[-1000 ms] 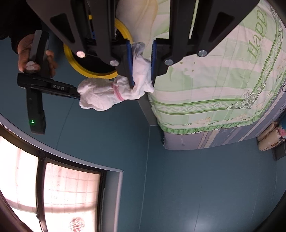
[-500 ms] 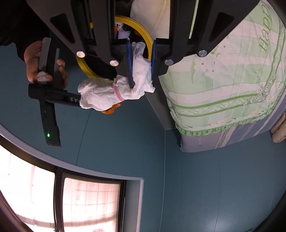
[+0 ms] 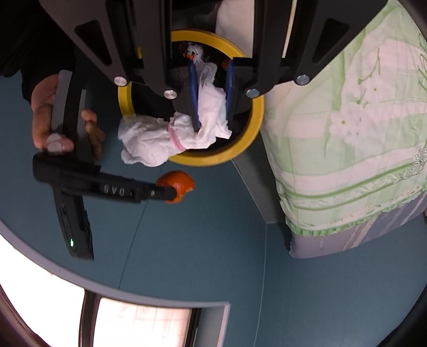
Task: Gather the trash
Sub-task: 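Lift the tissue and orange and carry them over the yellow bin, then open both tools above the yellow bin to drop the tissue and orange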
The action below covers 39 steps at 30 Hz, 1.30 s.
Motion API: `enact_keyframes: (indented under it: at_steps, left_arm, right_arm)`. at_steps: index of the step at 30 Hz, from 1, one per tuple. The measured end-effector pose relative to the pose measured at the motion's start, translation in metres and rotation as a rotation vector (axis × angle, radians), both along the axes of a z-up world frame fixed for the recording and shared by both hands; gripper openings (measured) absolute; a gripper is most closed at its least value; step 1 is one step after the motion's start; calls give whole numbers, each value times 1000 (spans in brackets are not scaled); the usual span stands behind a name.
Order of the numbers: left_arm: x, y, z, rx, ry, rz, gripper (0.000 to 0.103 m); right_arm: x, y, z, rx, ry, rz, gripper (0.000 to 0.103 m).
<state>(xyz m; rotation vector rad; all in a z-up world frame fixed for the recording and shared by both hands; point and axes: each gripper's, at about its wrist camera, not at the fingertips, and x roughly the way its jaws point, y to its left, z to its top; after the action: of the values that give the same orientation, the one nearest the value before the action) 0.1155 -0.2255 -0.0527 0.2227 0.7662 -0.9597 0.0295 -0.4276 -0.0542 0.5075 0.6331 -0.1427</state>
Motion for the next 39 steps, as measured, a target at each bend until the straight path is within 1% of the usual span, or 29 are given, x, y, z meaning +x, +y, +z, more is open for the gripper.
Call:
enact_keyframes:
  at_steps: [6, 8, 15, 21, 30, 32, 34, 36, 37, 39]
  left_arm:
    - [6, -21, -42, 76, 94, -28, 15]
    - [6, -27, -53, 89, 120, -32, 15]
    - [2, -42, -74, 102, 166, -57, 15]
    - [4, -47, -84, 101, 193, -64, 16]
    - [7, -53, -90, 104, 191, -81, 16]
    - [7, -53, -89, 104, 185, -77, 19]
    - [6, -50, -88, 95, 191, -83, 23]
    - [4, -46, -84, 90, 188, -83, 26]
    - [4, -44, -83, 85, 188, -79, 31]
    - [5, -38, -80, 70, 198, -68, 33]
  right_arm:
    - [9, 3, -18, 16, 55, 13, 38]
    - [10, 2, -25, 12, 73, 9, 38]
    - [13, -2, -48, 37, 131, 6, 38]
    - [16, -5, -56, 50, 153, 2, 38]
    - [14, -8, -56, 55, 153, 1, 39]
    - [14, -9, -56, 56, 151, -6, 43]
    - [13, -11, -56, 56, 151, -19, 44]
    - [11, -15, -56, 69, 145, -33, 48]
    - [10, -17, -55, 74, 144, -41, 51]
    - [8, -20, -55, 80, 141, -51, 53]
